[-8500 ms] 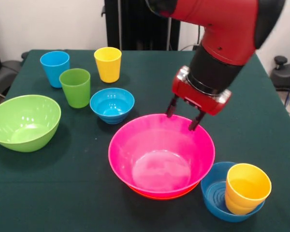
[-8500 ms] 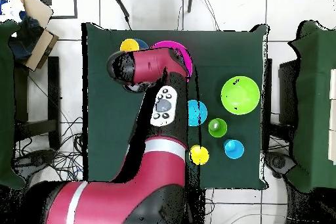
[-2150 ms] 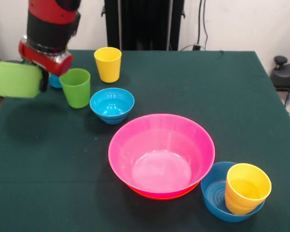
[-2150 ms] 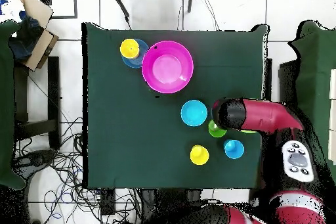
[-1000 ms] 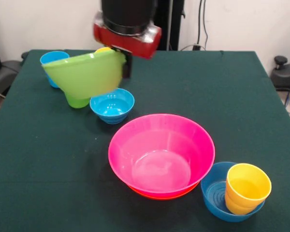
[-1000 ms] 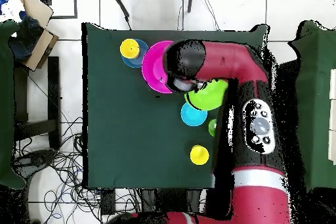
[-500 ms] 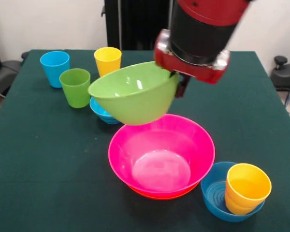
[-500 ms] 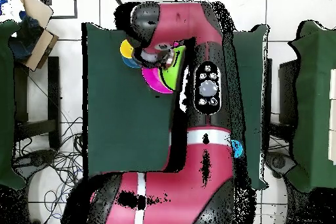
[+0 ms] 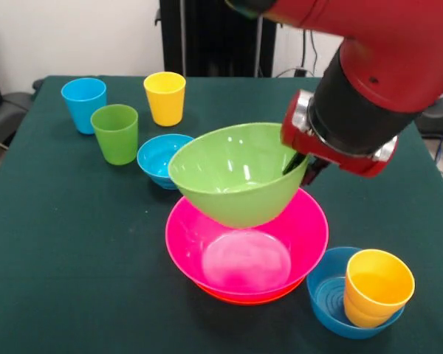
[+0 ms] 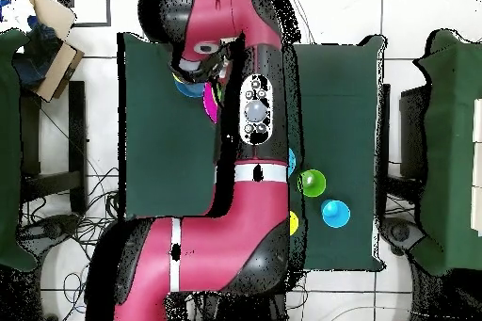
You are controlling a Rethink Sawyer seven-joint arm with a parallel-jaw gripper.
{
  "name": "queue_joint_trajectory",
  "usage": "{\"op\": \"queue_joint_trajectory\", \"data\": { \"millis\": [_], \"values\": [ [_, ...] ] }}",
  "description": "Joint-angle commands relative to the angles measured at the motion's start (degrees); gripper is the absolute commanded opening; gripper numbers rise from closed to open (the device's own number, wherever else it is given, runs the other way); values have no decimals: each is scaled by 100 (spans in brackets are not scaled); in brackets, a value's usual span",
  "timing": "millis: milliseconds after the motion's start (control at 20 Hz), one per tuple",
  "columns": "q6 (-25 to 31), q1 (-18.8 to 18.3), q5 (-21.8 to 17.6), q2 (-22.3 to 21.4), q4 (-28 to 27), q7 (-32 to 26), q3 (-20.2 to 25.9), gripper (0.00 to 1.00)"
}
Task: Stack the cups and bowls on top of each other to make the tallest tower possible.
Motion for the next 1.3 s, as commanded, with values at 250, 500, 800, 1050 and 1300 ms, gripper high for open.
{"op": "queue_joint_trajectory", "data": {
  "millis": [250,500,800,1050,1300],
  "values": [
    [-506,124,-495,237,144,419,-303,0],
    [-254,178,-420,325,-40,319,-363,0],
    [-83,280,-244,394,-168,441,-361,0],
    [-22,307,-52,496,-203,528,-211,0],
    [-301,364,140,625,-80,790,-161,0]
  ]
}}
